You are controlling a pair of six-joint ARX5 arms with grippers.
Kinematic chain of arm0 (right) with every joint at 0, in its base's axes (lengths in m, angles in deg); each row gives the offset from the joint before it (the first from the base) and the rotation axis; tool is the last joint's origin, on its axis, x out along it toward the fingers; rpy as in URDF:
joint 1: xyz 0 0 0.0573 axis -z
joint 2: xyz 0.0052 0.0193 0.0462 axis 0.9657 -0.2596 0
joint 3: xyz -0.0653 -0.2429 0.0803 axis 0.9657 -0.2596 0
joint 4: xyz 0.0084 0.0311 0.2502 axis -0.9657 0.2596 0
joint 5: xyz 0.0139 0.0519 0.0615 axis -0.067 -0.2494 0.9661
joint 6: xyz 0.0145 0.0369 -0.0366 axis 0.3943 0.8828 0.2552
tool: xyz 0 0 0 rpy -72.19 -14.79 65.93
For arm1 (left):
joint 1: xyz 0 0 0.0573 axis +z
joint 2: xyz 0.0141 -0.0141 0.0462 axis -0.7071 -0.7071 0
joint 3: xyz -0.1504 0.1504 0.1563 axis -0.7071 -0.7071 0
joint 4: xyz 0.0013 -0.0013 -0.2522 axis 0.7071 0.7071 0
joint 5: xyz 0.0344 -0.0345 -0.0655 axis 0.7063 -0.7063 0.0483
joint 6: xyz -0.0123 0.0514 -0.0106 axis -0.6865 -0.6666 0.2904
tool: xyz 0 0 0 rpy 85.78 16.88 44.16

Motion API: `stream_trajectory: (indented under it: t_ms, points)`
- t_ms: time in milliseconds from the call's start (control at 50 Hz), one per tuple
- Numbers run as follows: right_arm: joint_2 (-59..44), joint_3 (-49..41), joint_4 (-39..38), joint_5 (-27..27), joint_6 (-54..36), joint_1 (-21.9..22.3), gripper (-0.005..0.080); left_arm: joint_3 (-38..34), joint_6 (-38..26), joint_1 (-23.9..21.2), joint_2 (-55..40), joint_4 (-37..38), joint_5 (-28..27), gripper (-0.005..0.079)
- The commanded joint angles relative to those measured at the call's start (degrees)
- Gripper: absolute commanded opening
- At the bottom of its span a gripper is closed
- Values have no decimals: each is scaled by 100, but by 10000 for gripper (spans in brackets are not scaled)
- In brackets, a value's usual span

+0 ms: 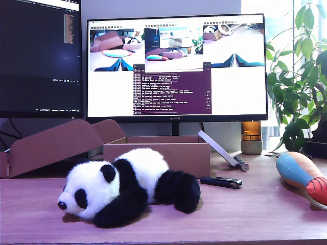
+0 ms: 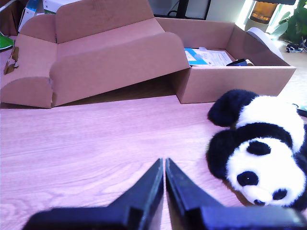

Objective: Pick up the panda toy and place it inside the cardboard box

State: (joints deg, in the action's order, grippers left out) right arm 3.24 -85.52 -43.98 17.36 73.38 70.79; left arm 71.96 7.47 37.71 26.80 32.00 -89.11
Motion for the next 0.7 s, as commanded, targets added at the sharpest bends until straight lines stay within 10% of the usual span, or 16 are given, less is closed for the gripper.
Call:
stream_trajectory:
  t_ms: [0,240,680]
  points:
    - [2,20,-282,275,-44,7,15,-87,-22,9,-22,-702,-94,-18]
    - [2,20,-284,315,-35,4,8,-87,-22,0,-22,-710,-271,-18]
    - [2,20,-284,2098,-20,-387,-13,-87,-184,-929,-28,-1132,-1436,-18]
